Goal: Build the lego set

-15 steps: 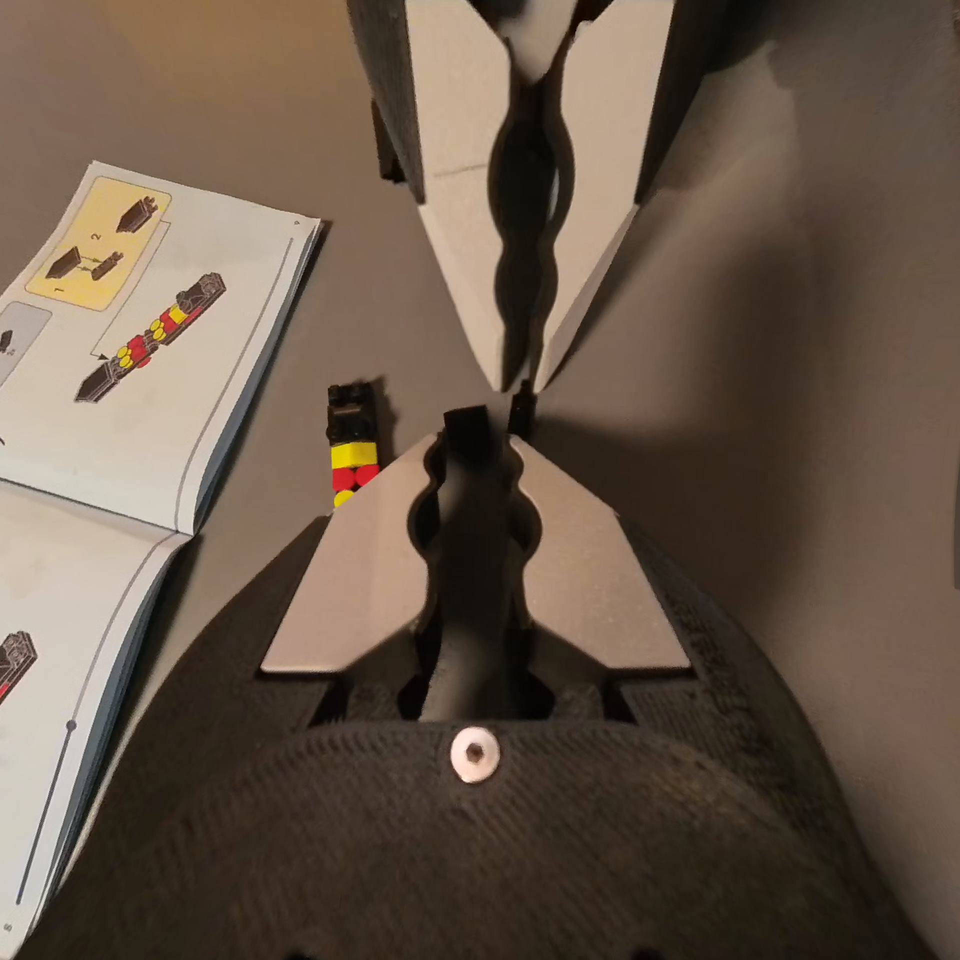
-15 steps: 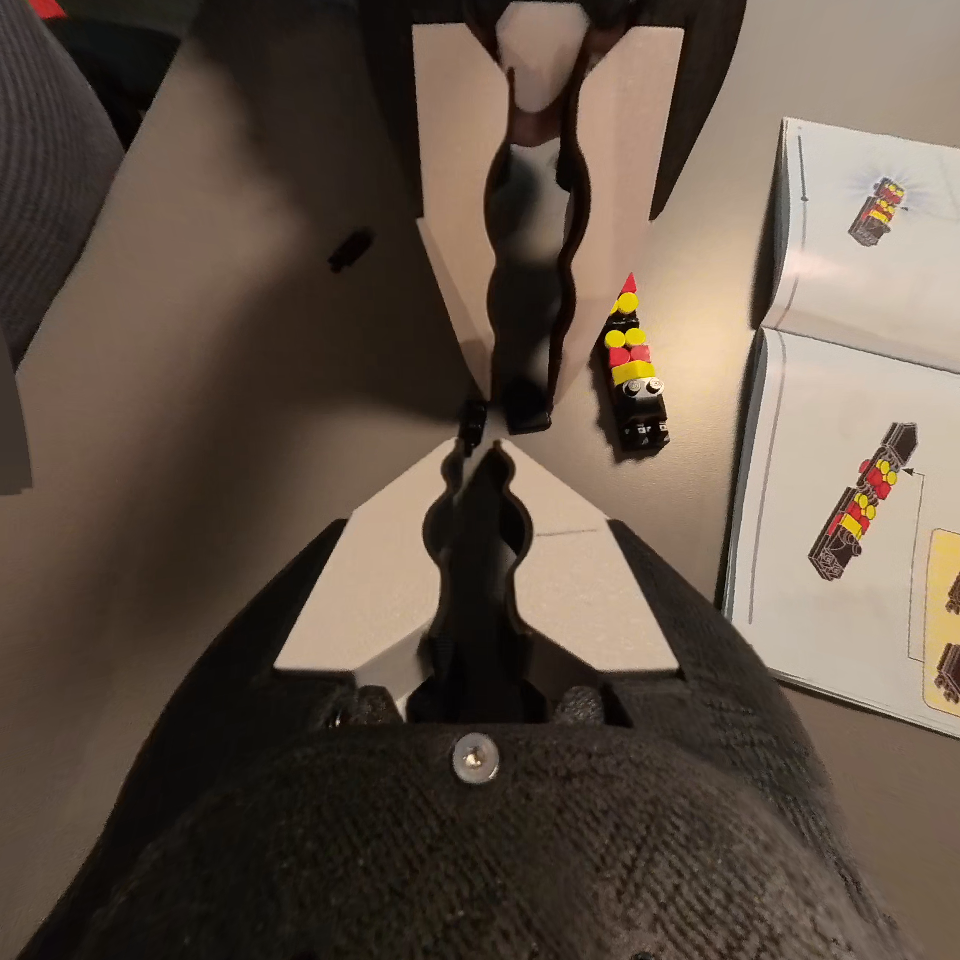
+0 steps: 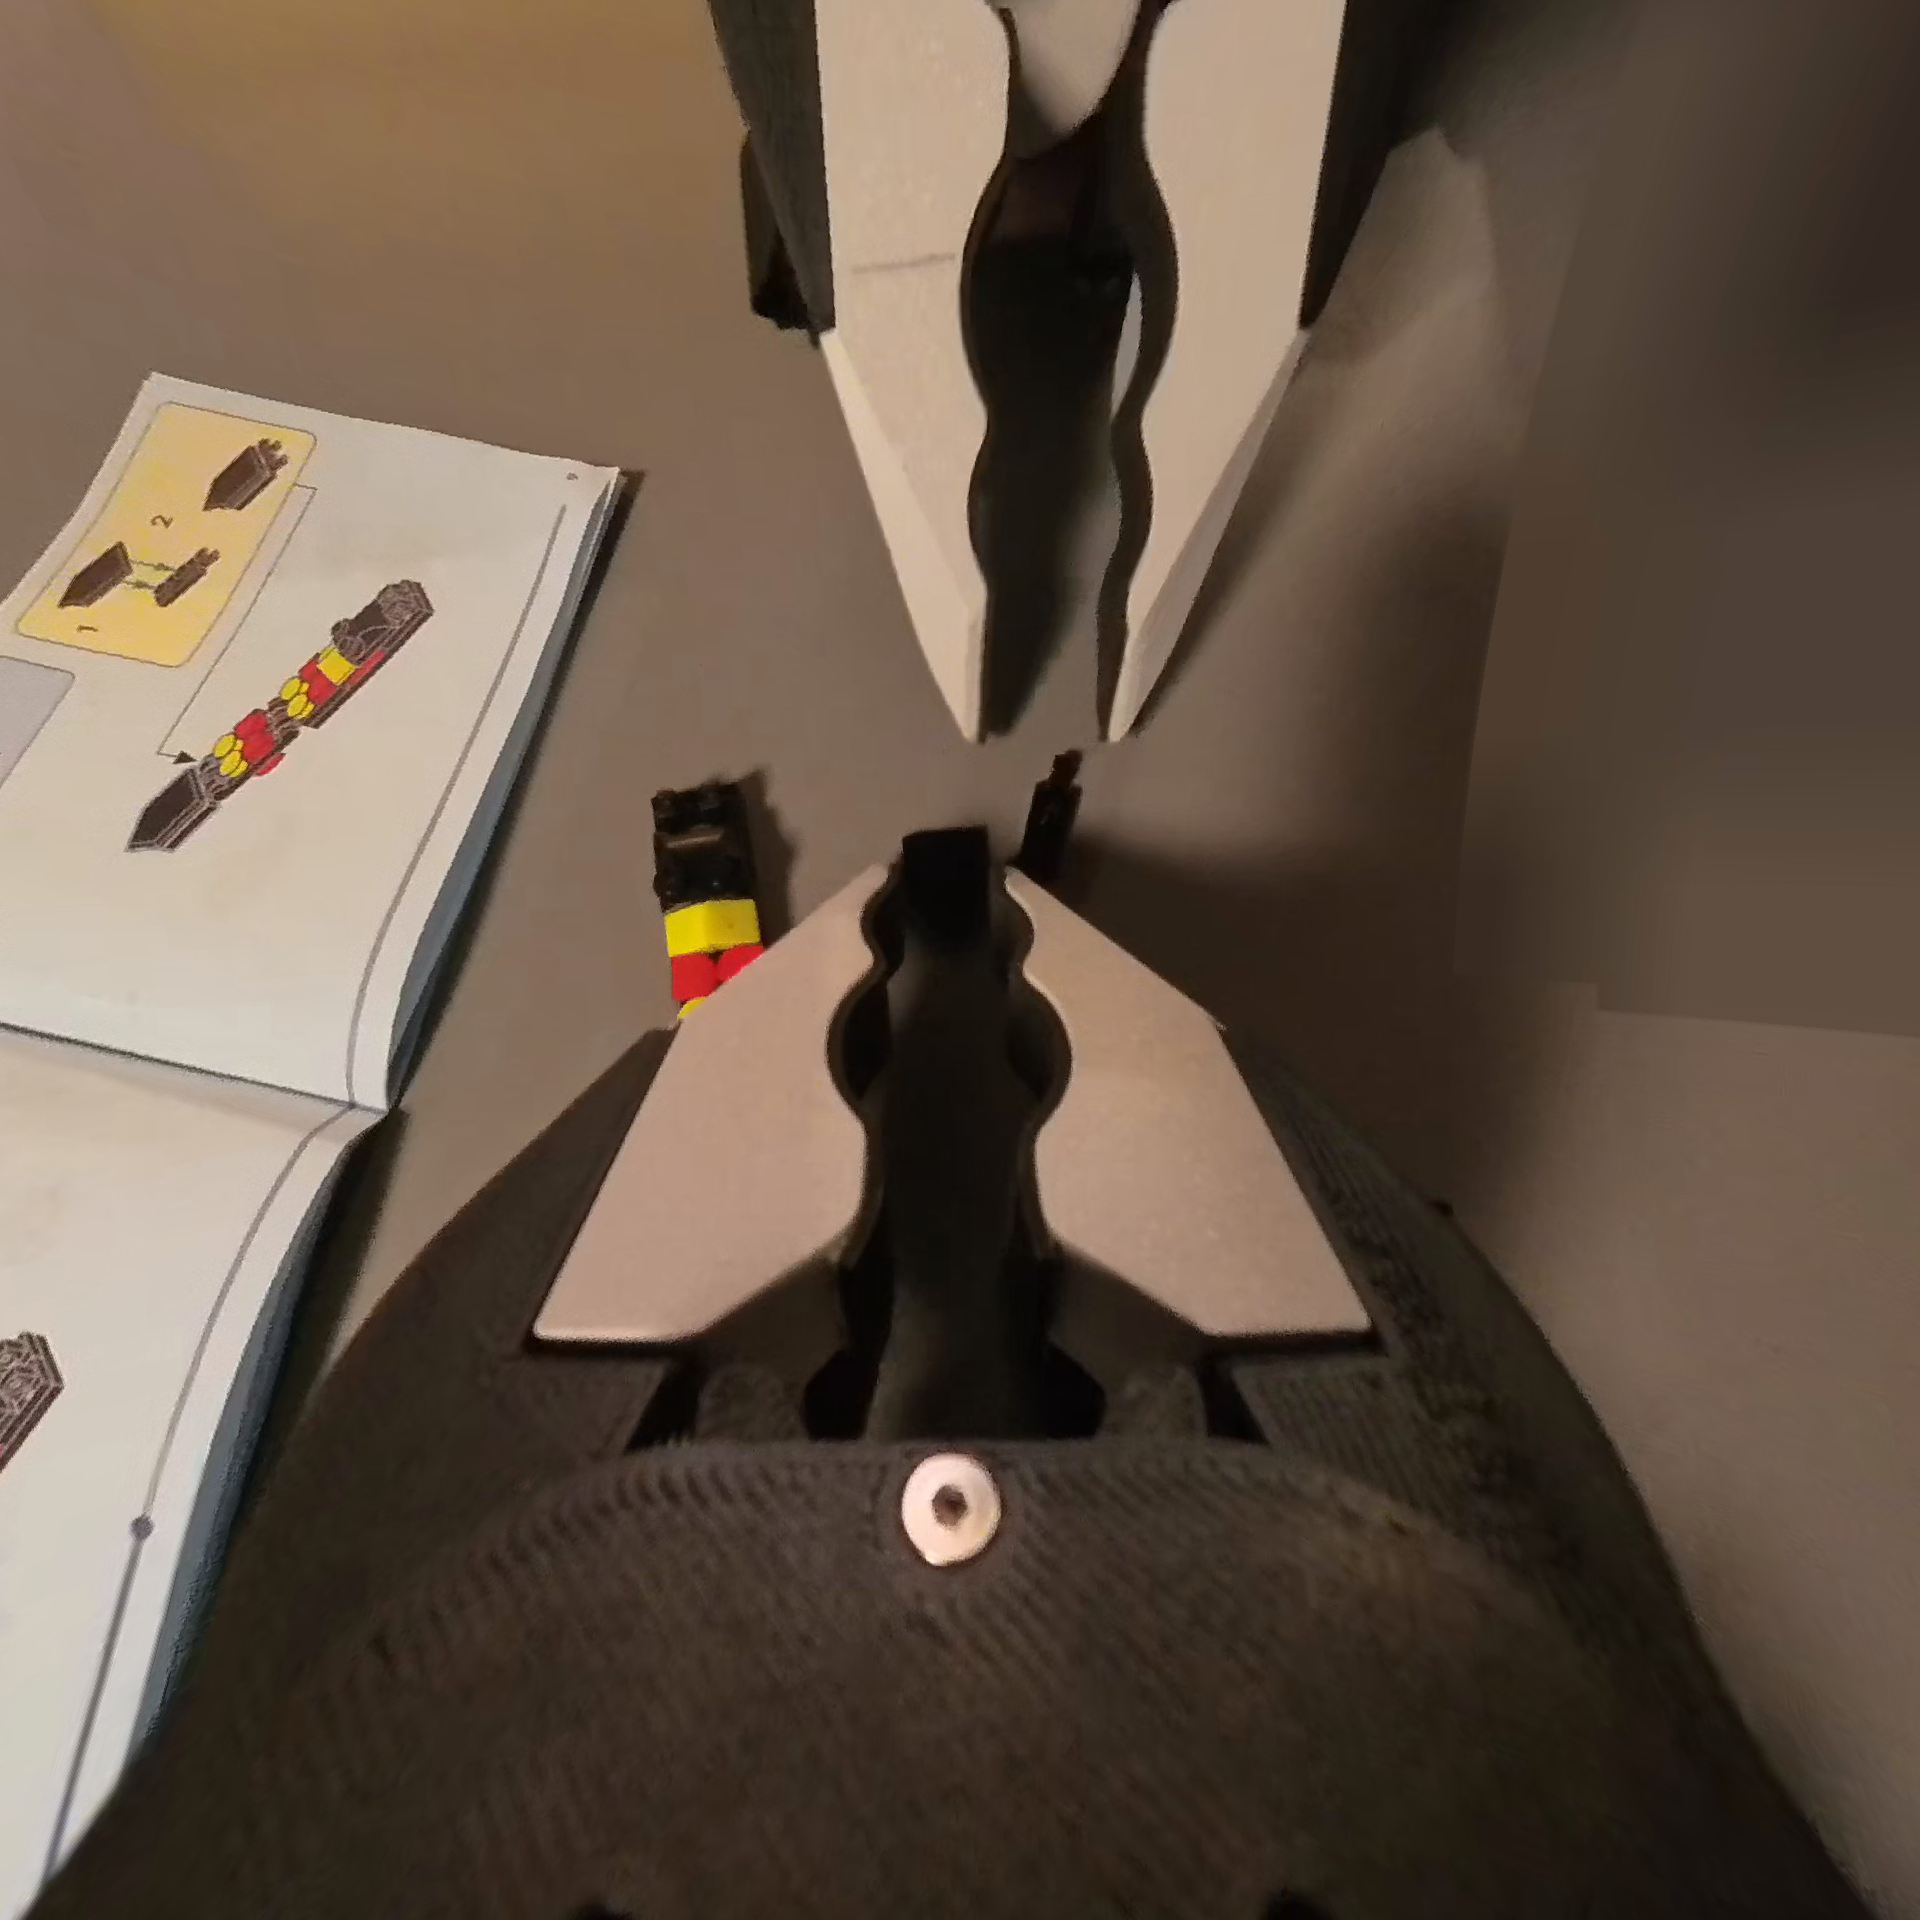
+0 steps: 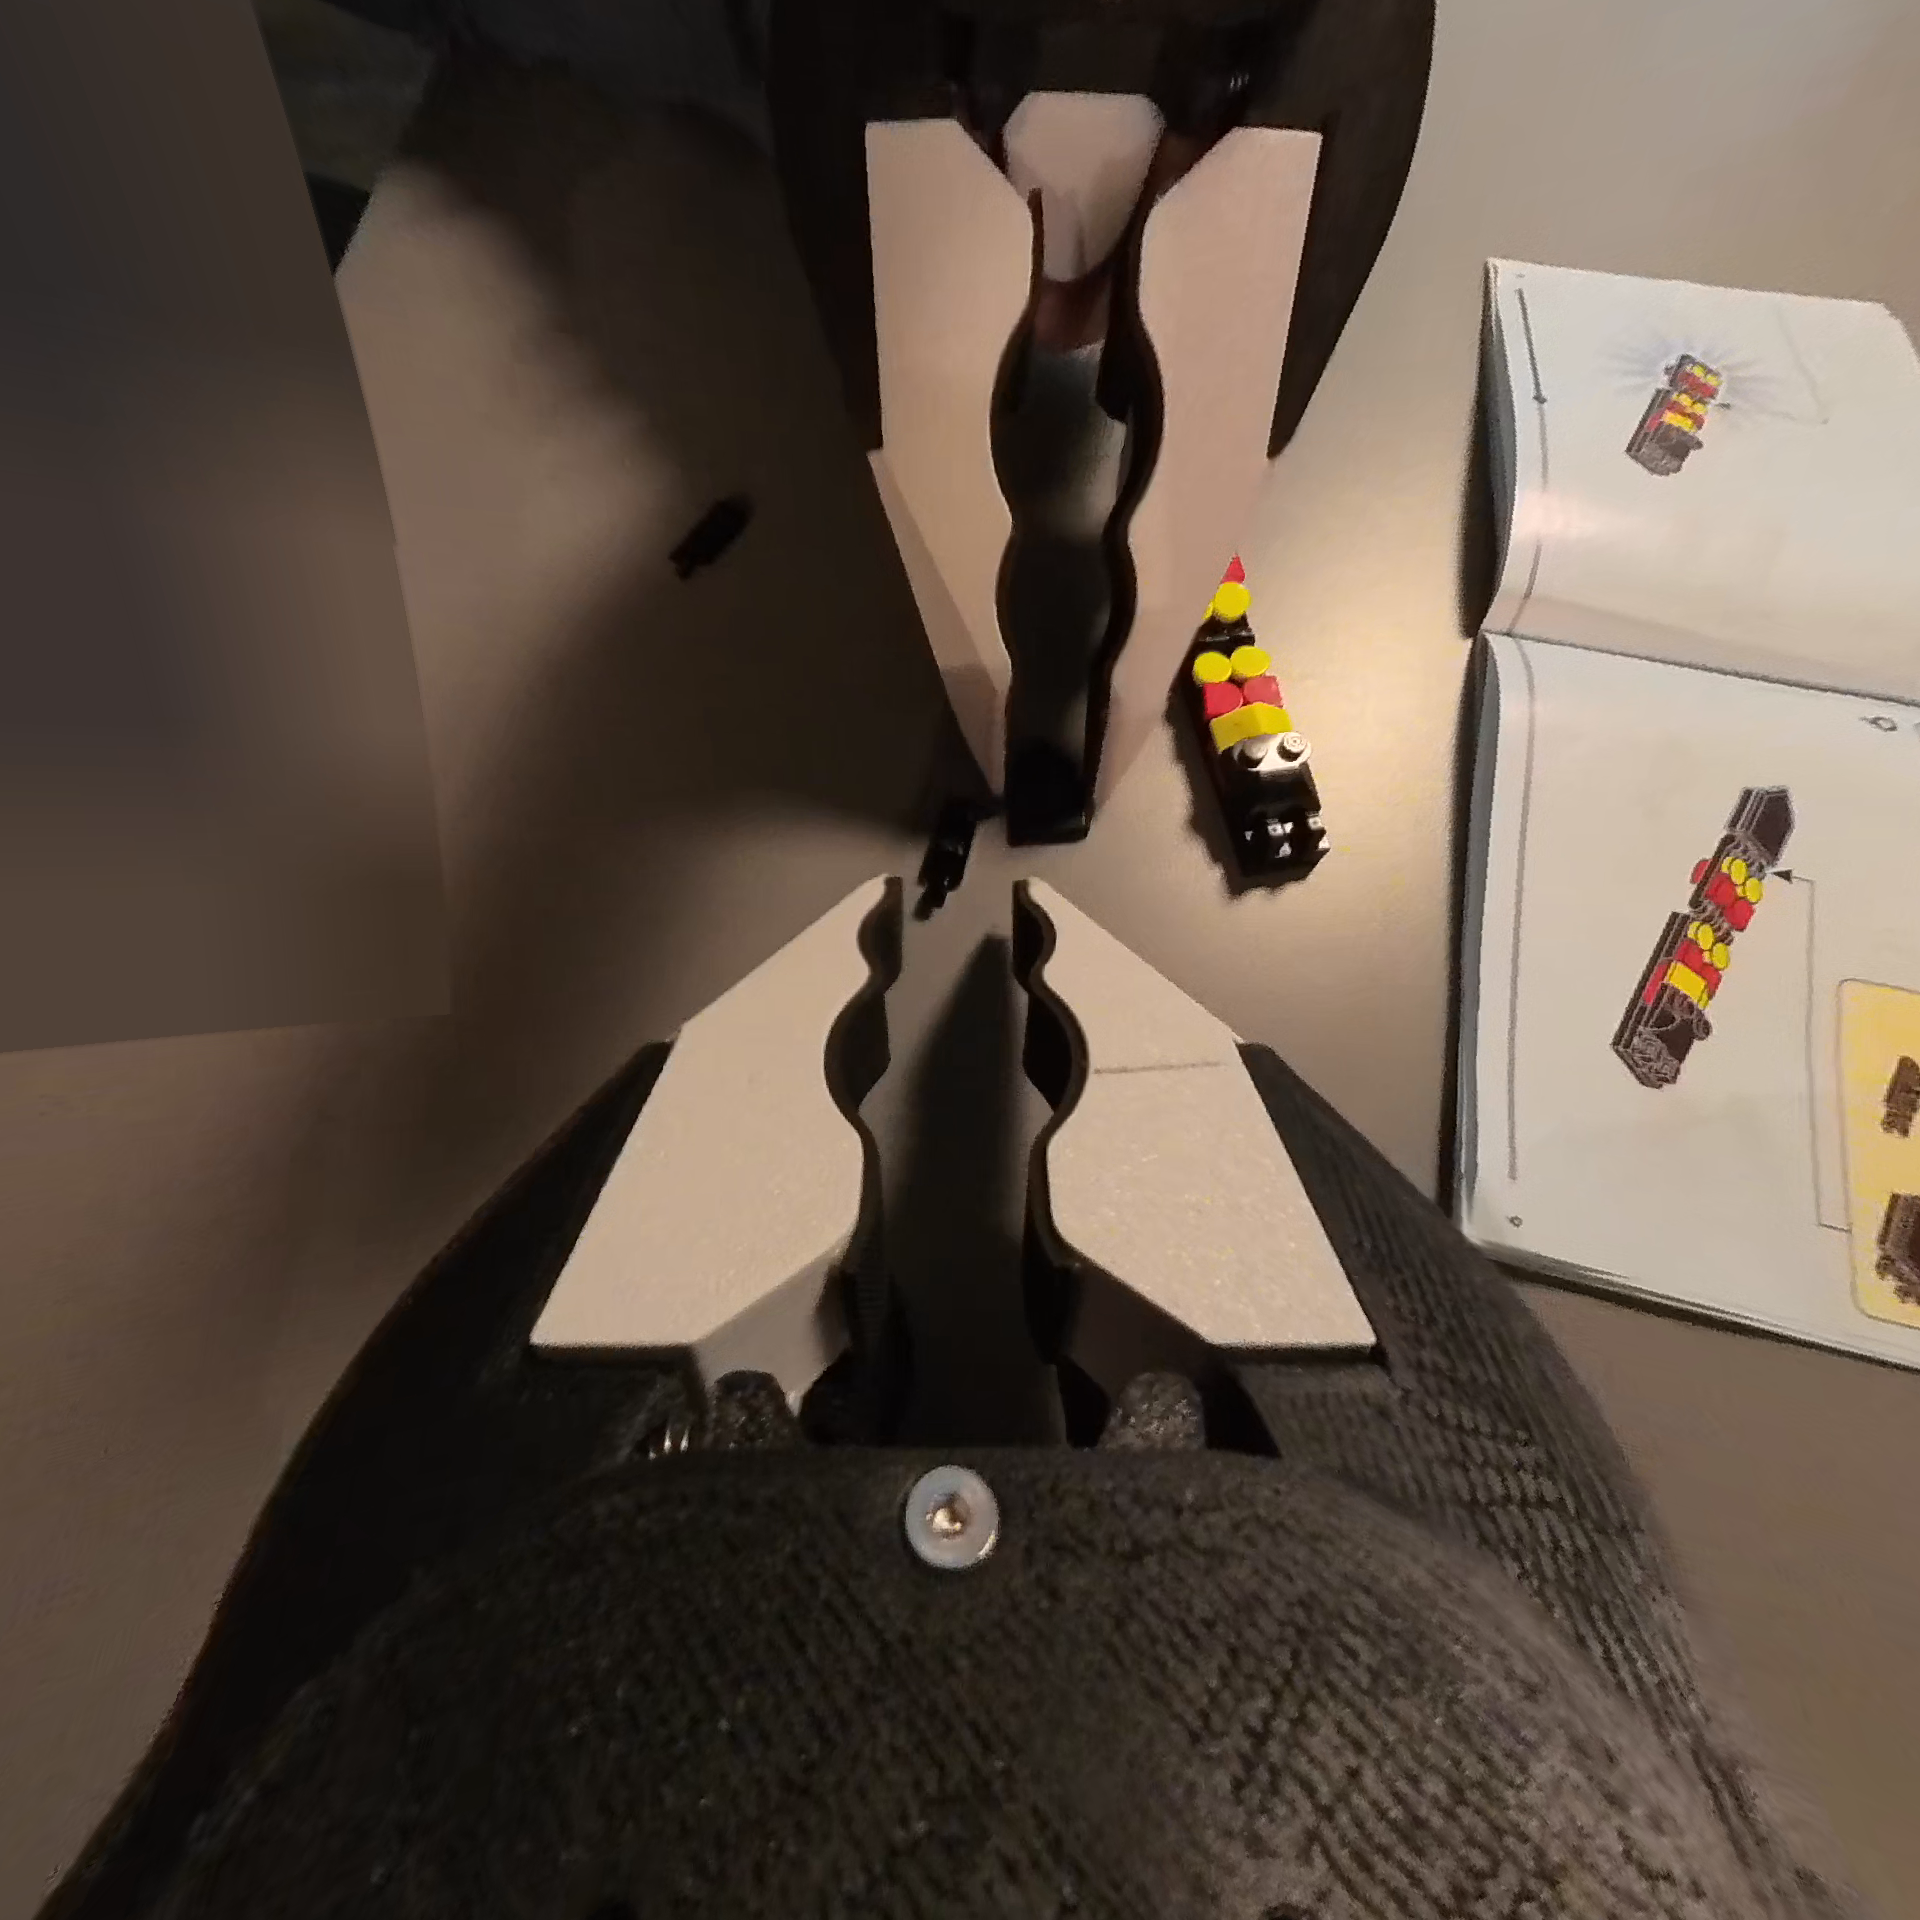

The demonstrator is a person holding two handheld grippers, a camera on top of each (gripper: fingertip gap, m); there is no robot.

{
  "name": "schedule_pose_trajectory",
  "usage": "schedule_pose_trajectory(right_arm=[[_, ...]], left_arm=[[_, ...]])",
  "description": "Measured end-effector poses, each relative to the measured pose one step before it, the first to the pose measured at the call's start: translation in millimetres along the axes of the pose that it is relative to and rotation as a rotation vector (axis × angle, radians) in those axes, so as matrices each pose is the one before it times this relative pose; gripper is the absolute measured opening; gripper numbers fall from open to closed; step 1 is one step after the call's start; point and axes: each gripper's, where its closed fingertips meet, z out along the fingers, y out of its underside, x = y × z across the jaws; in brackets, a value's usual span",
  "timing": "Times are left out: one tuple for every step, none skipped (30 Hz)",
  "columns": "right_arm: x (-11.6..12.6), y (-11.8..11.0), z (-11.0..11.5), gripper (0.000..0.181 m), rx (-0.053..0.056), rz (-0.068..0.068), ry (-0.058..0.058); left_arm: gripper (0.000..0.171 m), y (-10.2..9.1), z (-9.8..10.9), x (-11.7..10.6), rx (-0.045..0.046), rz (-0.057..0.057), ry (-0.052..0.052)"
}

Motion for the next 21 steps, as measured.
schedule_pose_trajectory(right_arm=[[-0.69,-0.35,0.07,0.018,0.0020,0.0074,-0.0002],[-0.25,0.29,0.58,0.018,-0.0037,0.0013,0.0043],[-0.08,0.75,1.02,0.017,-0.0082,-0.0016,0.0074],[-0.20,0.94,1.06,0.016,-0.0096,-0.0041,0.0065],[-0.59,0.79,0.89,0.016,-0.0081,-0.0066,0.0047],[-0.11,0.66,0.88,0.016,-0.0069,-0.0054,0.0066],[-0.19,0.73,0.62,0.015,-0.0070,-0.0049,0.0041],[0.11,0.85,0.58,0.015,-0.0067,-0.0034,0.0043],[0.49,0.44,0.35,0.014,-0.0042,-0.0012,0.0052],[0.53,0.12,0.08,0.014,-0.0007,0.0005,0.0037],[0.36,0.07,-0.07,0.014,0.0000,0.0024,0.0016],[0.39,0.05,-0.03,0.014,-0.0001,0.0039,0.0006],[0.46,-0.03,-0.12,0.014,0.0002,0.0036,0.0003],[0.08,-0.02,0.02,0.014,0.0002,0.0021,-0.0010],[0.08,0.06,-0.08,0.013,0.0001,0.0009,-0.0002],[0.04,0.00,0.00,0.013,0.0000,-0.0004,0.0001],[-0.15,0.02,-0.02,0.013,0.0000,-0.0010,-0.0006],[0.04,-0.04,0.04,0.013,0.0000,-0.0004,0.0007],[0.04,-0.01,-0.03,0.013,0.0004,-0.0001,0.0006],[0.20,-0.13,-0.10,0.012,0.0010,0.0003,0.0014],[0.21,-0.07,0.03,0.012,0.0005,0.0000,0.0014]], left_arm=[[0.015,-0.37,-1.10,0.75,0.00703,0.0128,0.0081],[0.015,-1.95,-1.45,1.97,0.01797,0.0163,0.0139],[0.015,-2.73,-1.85,1.62,0.01960,0.0126,0.0111],[0.015,-3.27,-1.83,3.24,0.02021,0.0146,0.0222],[0.015,-3.55,-1.40,3.54,0.02181,0.0144,0.0221],[0.015,-2.47,-0.59,2.22,0.01411,0.0075,0.0138],[0.015,-1.24,0.20,3.02,0.00566,0.0087,0.0188],[0.015,0.06,1.02,1.41,-0.00215,0.0095,0.0063],[0.015,0.87,1.29,0.27,-0.00684,0.0115,-0.0019],[0.015,1.07,1.52,1.38,-0.00871,0.0097,0.0065],[0.015,0.46,1.62,0.65,-0.00435,0.0049,0.0028],[0.015,0.17,1.43,0.61,-0.00219,0.0024,0.0037],[0.015,0.12,1.24,0.58,-0.00135,0.0017,0.0047],[0.015,0.69,0.96,-0.36,-0.00411,-0.0003,-0.0007],[0.015,0.67,0.57,-0.82,-0.00300,0.0013,-0.0034],[0.015,0.66,0.36,-0.29,-0.00071,0.0011,-0.0005],[0.015,0.47,0.09,-0.51,-0.00034,-0.0013,-0.0021],[0.015,0.37,-0.16,-0.21,0.00028,-0.0003,-0.0011],[0.016,0.34,-0.22,0.06,-0.00021,0.0003,0.0002],[0.016,0.39,-0.36,-0.04,-0.00096,0.0027,-0.0016],[0.015,0.31,-0.60,-0.18,-0.00068,0.0045,-0.0027]])
